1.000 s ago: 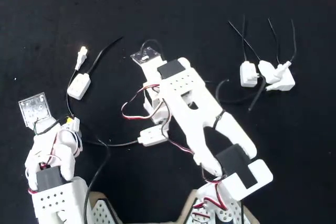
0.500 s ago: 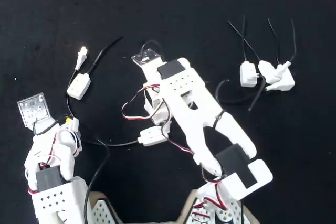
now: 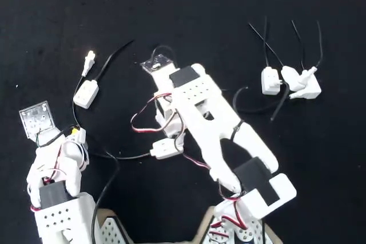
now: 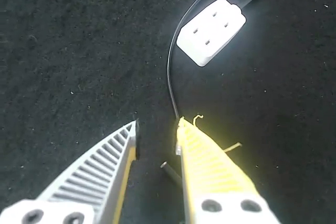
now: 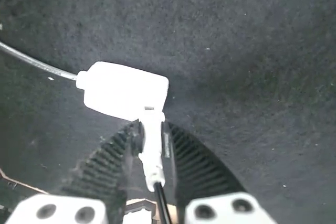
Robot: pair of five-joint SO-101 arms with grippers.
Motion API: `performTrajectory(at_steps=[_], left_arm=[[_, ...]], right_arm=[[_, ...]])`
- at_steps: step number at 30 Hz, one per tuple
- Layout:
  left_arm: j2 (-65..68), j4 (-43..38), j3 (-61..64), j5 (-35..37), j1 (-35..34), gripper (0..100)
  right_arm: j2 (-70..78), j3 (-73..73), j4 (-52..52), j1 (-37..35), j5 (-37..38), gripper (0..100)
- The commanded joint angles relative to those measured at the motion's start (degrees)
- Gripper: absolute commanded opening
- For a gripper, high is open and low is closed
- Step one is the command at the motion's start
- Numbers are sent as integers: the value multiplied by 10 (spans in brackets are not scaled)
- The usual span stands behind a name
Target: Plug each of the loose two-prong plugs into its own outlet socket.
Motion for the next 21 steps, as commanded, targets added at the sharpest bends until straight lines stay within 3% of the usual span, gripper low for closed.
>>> performTrajectory(at_steps=[1, 17, 21], left_arm=[[-2, -11, -7, -4, -3, 130], [-2, -7, -13, -4, -3, 130], [-2, -7, -13, -4, -3, 130]], right_arm=[[16, -24, -11, -17, -2, 11], [51, -50, 29, -12, -3, 10], [52, -50, 30, 1, -42, 10]])
